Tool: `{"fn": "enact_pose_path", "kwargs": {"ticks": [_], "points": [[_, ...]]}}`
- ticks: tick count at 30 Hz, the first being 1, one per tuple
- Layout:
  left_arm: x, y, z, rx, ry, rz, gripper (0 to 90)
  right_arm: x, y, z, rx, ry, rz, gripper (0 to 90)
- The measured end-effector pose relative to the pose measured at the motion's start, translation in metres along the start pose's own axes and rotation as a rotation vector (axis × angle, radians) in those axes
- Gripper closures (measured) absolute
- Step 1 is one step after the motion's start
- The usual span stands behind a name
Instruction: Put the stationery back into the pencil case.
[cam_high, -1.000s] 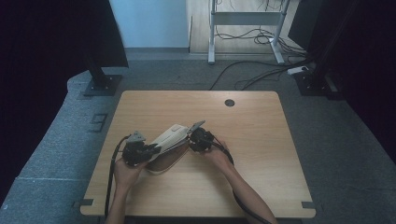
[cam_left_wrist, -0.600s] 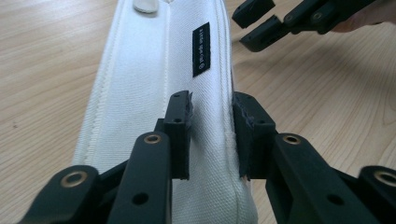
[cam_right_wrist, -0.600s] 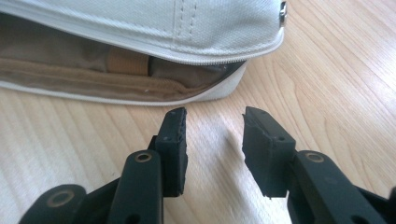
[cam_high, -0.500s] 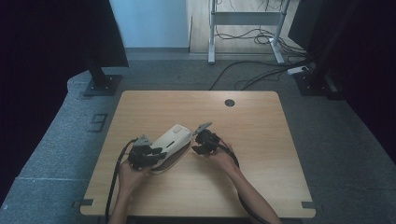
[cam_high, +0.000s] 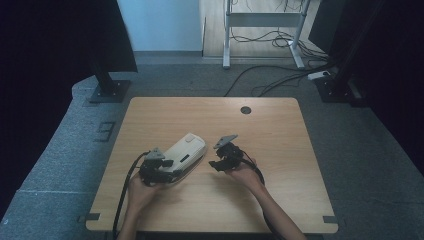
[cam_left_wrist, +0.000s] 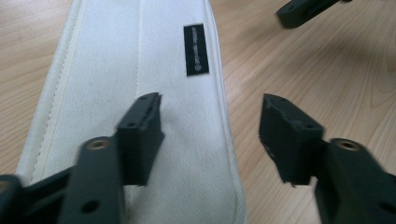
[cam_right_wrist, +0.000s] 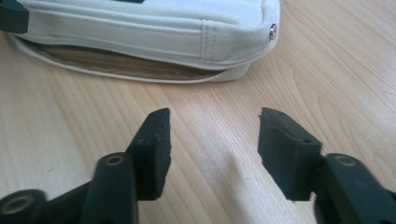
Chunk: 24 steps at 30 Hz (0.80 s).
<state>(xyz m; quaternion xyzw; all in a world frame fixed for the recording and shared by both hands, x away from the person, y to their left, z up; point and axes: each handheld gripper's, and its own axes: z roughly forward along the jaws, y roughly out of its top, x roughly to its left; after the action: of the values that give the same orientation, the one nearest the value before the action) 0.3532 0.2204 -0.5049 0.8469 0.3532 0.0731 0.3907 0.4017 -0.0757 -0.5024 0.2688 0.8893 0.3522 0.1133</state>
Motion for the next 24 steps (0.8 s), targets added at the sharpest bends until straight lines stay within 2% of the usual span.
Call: {"fn": "enact_pose_path", "kwargs": {"ticks": [4,7,8,10,14,16,18,24], "points": [[-0.002,-0.001,-0.006,0.011,0.006,-0.006,24.2,-0.001,-0.008,-0.012,-0.025,-0.001,-0.01,32.9],[-0.006,-0.003,-0.013,0.01,0.025,0.022,18.7,-0.002,-0.014,-0.023,-0.04,-0.004,-0.005,27.7],[-0.007,-0.003,-0.016,0.003,0.031,0.025,14.6,-0.002,-0.017,-0.027,-0.043,-0.01,-0.005,25.5],[-0.007,-0.006,-0.022,-0.023,0.04,0.021,14.2,-0.002,-0.022,-0.033,-0.05,-0.007,-0.01,23.7],[-0.003,-0.013,-0.036,-0.065,0.061,0.005,9.4,-0.002,-0.033,-0.045,-0.06,-0.037,-0.004,17.9],[-0.001,-0.016,-0.042,-0.074,0.084,0.019,6.1,-0.002,-0.039,-0.049,-0.065,-0.051,0.0,14.9],[0.0,-0.021,-0.047,-0.07,0.11,0.035,3.0,-0.003,-0.046,-0.054,-0.068,-0.061,0.009,13.8],[0.007,-0.04,-0.053,-0.033,0.112,0.036,0.5,-0.007,-0.071,-0.06,-0.059,-0.077,0.061,12.0]]}}
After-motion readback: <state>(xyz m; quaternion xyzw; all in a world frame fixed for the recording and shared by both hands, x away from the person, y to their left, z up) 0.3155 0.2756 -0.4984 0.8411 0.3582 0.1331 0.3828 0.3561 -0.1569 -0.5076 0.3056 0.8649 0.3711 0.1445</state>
